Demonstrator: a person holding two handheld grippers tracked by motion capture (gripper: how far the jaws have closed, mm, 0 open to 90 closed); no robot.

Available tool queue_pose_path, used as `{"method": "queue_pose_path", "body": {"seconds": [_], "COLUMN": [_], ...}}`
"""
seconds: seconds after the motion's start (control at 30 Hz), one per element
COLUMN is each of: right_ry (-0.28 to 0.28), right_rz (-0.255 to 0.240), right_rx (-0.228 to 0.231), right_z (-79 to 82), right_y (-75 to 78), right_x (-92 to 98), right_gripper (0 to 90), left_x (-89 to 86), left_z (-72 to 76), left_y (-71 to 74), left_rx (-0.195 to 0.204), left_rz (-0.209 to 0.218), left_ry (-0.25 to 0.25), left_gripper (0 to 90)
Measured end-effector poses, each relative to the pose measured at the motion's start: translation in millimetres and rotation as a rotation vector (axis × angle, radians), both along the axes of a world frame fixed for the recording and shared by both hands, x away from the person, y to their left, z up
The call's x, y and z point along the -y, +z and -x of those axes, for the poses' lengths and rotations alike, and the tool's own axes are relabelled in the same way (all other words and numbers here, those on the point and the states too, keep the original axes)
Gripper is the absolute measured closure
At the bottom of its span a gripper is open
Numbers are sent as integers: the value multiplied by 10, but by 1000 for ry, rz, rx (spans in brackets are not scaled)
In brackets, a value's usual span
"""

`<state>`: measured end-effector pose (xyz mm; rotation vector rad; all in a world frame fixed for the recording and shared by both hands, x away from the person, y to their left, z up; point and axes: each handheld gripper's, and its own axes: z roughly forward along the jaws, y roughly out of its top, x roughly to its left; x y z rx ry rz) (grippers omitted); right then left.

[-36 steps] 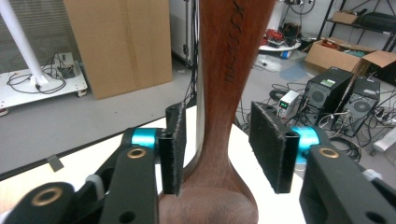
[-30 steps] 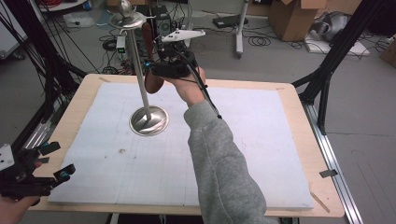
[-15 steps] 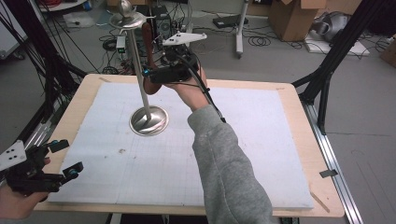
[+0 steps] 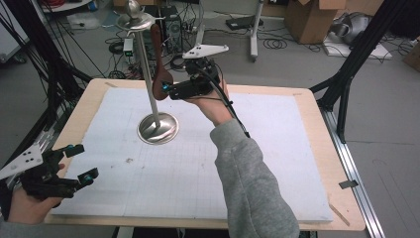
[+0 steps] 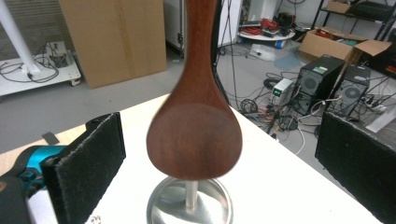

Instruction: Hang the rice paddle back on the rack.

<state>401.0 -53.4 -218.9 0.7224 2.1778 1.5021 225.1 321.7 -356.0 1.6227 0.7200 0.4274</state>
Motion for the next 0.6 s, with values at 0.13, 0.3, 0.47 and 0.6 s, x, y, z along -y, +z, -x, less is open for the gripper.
{"method": "queue_pose_path", "body": {"seconds": [0.13,0.3,0.47,0.6], "right_ry": [6,28,58,62], "right_rz": [-5,-16,-1,-15], "right_rx": [7,11,9,18], "right_z": [63,154,230,300], "right_y": [-5,-38,-73,-95], "right_x": [89,208,333,440], "right_gripper": [5,5,5,5], "left_x": [73,139,173,208], "left_z": [-62,-120,-189,-248], "left_y": [-10,-2,2,9], "left_rx": [-3,0,0,2], "left_rz": [-7,-8,0,6], "left_ry": [-21,-38,-49,-60], "left_gripper": [31,31,31,31]}}
